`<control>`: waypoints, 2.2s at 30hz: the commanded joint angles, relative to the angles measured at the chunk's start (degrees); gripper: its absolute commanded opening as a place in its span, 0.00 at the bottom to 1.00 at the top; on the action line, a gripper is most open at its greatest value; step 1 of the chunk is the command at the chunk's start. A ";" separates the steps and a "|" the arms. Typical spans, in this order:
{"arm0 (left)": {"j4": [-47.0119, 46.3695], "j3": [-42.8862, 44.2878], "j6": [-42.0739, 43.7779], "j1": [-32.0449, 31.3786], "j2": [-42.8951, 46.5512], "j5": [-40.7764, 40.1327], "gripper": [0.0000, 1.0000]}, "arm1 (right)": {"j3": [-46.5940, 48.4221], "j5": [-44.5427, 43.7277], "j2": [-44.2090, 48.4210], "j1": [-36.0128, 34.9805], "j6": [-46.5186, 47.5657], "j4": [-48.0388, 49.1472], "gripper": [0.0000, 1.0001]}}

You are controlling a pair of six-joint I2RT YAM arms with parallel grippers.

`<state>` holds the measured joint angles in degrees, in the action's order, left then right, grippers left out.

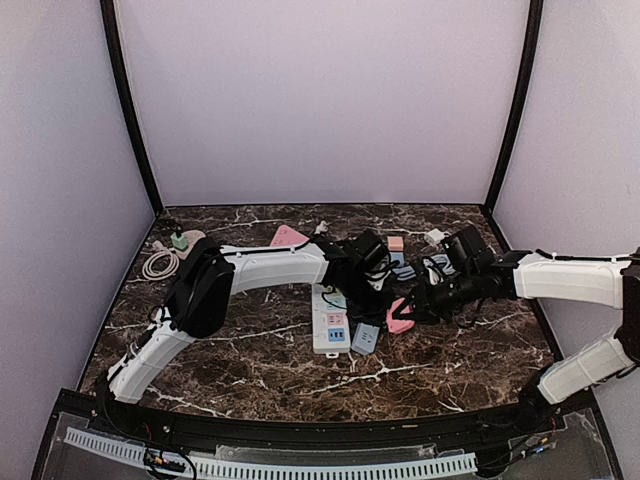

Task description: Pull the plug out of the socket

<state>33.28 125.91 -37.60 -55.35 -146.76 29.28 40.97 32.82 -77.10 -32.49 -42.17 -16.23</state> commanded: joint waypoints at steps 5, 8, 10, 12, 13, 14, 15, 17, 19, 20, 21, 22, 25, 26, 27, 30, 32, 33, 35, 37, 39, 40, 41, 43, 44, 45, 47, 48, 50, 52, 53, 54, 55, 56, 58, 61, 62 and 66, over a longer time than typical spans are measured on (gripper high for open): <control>5.77 -1.92 1.50 0.79 -1.42 -2.01 0.03 | 6.25 -6.35 0.39 0.28 3.95 -7.02 0.00; 4.50 -1.17 1.56 1.27 0.22 -1.36 0.03 | 8.49 -10.61 0.45 0.33 4.67 -11.03 0.00; 3.30 -0.48 1.63 1.68 1.42 -0.51 0.04 | 9.66 -12.93 0.18 0.79 4.84 -12.86 0.00; 2.29 0.34 1.78 2.02 2.67 0.30 0.05 | 10.08 -14.02 -0.28 2.04 4.92 -14.08 0.00; 1.89 1.10 1.94 2.12 3.08 0.71 0.05 | 9.95 -14.27 -0.45 2.73 4.91 -14.27 0.00; 1.80 1.49 2.21 2.16 3.85 0.92 0.05 | 9.61 -14.35 -0.37 3.57 4.89 -13.97 0.00; 1.57 2.18 2.33 2.17 4.29 1.28 0.05 | 9.17 -14.25 -0.20 4.41 4.83 -13.30 0.00; 0.85 2.68 2.52 2.13 5.65 2.17 0.06 | 8.35 -13.16 -0.26 6.10 4.73 -11.64 0.00; -0.04 2.66 2.53 2.11 7.13 3.00 0.06 | 7.79 -11.99 -0.88 7.20 4.78 -9.23 0.00; -0.31 2.61 2.45 2.12 8.03 3.29 0.06 | 7.59 -11.48 -1.50 7.53 4.86 -8.31 0.00; -0.40 2.60 2.40 2.15 8.44 3.35 0.06 | 7.55 -10.69 -2.23 7.73 5.03 -7.25 0.00; -0.41 2.42 2.38 2.22 9.28 3.12 0.06 | 7.55 -9.94 -3.06 7.78 5.10 -6.17 0.00; -0.38 1.52 2.25 2.42 11.62 1.96 0.06 | 7.68 -7.29 -6.01 7.89 4.98 -2.57 0.00; -0.22 0.67 2.17 2.66 12.17 0.92 0.06 | 7.71 -6.71 -7.00 7.88 4.78 -1.41 0.00; -0.10 0.14 2.09 2.81 13.40 0.28 0.06 | 7.72 -6.14 -7.93 7.88 4.66 -0.41 0.00; -0.12 -3.38 1.79 3.80 16.11 -2.80 0.06 | 8.03 -5.36 -10.71 7.88 4.43 2.04 0.00; -0.52 -5.77 1.61 4.51 18.25 -3.76 0.06 | 7.92 -5.29 -12.02 7.88 4.26 3.47 0.00; -0.68 -7.48 1.34 5.00 19.47 -3.95 0.06 | 7.90 -5.31 -12.87 7.88 4.22 3.99 0.00; -1.50 -9.90 1.07 5.66 21.13 -4.52 0.06 | 7.46 -4.42 -14.25 8.04 4.18 5.39 0.00; -2.14 -12.11 0.80 6.24 22.50 -4.79 0.06 | 6.64 -3.63 -15.37 8.30 3.87 6.82 0.00; -2.64 -13.92 0.61 6.64 23.57 -4.96 0.06 | 5.75 -3.26 -15.87 8.70 3.60 7.77 0.00; -2.84 -14.41 0.47 6.78 24.25 -4.99 0.06 | 5.32 -3.27 -15.96 8.94 3.52 8.11 0.00; -3.08 -15.28 0.41 7.02 24.51 -5.12 0.06 | 4.86 -3.29 -15.97 9.13 3.55 8.28 0.00; -3.52 -16.46 0.28 7.34 25.23 -5.23 0.06 | 4.00 -3.55 -16.13 9.64 3.79 8.33 0.00; -3.63 -17.18 0.19 7.47 25.58 -5.30 0.06 | 3.44 -3.55 -16.27 9.83 3.91 8.37 0.00; -3.89 -17.58 0.13 7.59 25.79 -5.35 0.06 | 3.11 -3.55 -16.44 10.08 4.12 8.28 0.00; -4.10 -18.58 0.01 7.88 26.27 -5.49 0.06 | 2.54 -3.71 -16.67 10.48 4.33 8.02 0.00; -4.15 -19.18 -0.03 8.09 26.61 -5.52 0.06 | 2.27 -3.85 -16.63 10.63 4.37 7.96 0.00; -4.31 -20.07 -0.12 8.28 27.21 -5.81 0.06 | 1.87 -4.45 -16.33 10.77 4.48 7.46 0.05; -4.33 -21.04 -0.15 8.59 28.00 -6.26 0.06 | 1.66 -5.15 -15.79 10.78 4.66 6.93 0.10; -4.44 -21.40 -0.17 8.68 28.28 -6.67 0.06 | 1.68 -5.35 -15.58 10.78 4.78 6.70 0.12; -4.53 -22.11 -0.25 8.90 28.81 -6.97 0.06 | 1.66 -5.75 -15.31 10.78 4.89 6.31 0.14; -4.58 -22.50 -0.31 9.06 29.07 -7.14 0.06 | 1.70 -6.08 -15.16 10.78 5.06 5.91 0.17; -4.61 -23.24 -0.35 9.35 29.67 -7.46 0.06 | 1.83 -6.49 -14.92 10.79 5.14 5.31 0.19; -4.60 -24.31 -0.32 9.71 30.48 -8.23 0.06 | 2.12 -7.14 -14.48 10.78 5.55 4.21 0.22; -4.64 -25.99 -0.28 10.32 32.18 -9.45 0.07 | 2.65 -8.61 -13.51 10.80 6.18 2.44 0.32; -4.63 -26.97 -0.37 10.63 32.52 -10.06 0.07 | 2.89 -9.13 -13.06 10.80 6.43 1.71 0.35; -4.58 -29.82 -0.50 11.62 34.86 -12.38 0.08 | 3.81 -11.23 -11.26 10.78 7.54 -0.68 0.45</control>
<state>28.67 98.85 -37.95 -44.71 -116.49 20.10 43.38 24.60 -91.09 -21.96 -36.01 -14.20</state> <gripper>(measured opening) 0.073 0.420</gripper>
